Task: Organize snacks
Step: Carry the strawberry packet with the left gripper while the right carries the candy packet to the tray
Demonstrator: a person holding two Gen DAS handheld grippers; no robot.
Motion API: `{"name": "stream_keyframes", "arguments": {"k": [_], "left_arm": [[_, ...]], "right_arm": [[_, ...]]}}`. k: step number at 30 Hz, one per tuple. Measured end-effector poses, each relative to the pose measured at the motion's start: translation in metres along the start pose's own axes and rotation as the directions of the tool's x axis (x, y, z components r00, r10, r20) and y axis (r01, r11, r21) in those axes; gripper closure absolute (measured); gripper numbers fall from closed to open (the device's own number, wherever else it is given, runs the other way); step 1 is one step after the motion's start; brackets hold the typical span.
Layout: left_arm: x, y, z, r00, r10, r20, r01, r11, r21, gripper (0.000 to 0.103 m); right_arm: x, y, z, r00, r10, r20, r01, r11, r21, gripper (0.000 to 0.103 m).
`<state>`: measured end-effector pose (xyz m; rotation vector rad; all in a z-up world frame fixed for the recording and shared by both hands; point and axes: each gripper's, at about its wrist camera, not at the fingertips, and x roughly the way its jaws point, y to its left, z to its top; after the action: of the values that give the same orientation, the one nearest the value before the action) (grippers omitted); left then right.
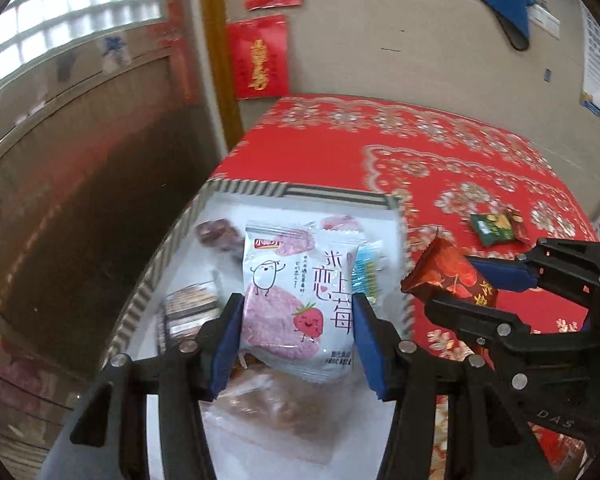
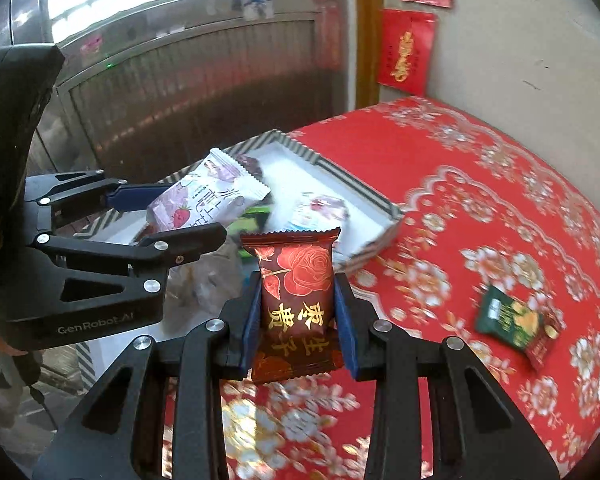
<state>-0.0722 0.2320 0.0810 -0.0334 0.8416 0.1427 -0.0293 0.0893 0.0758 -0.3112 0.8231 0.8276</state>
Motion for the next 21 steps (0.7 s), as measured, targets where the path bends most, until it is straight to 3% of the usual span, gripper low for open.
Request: {"name": "stream_keyframes", "arguments": {"k": [9, 21], "left_arm": [[0.008, 0.036, -0.016, 0.996, 0.085, -0.002, -0.085, 0.994, -0.073, 0.047], [0.023, 0.060, -0.027, 0.994, 0.101, -0.034, -0.105, 0.984, -0.145, 0.047]], "right_arm": [[0.035, 0.030, 0.010, 0.998, 0.031, -0.048, -0.033, 0.999, -0.042, 0.070], [0.060, 0.044, 0.014, 0.995, 0.044, -0.089, -0.048, 0.998, -0.047, 0.070]]}}
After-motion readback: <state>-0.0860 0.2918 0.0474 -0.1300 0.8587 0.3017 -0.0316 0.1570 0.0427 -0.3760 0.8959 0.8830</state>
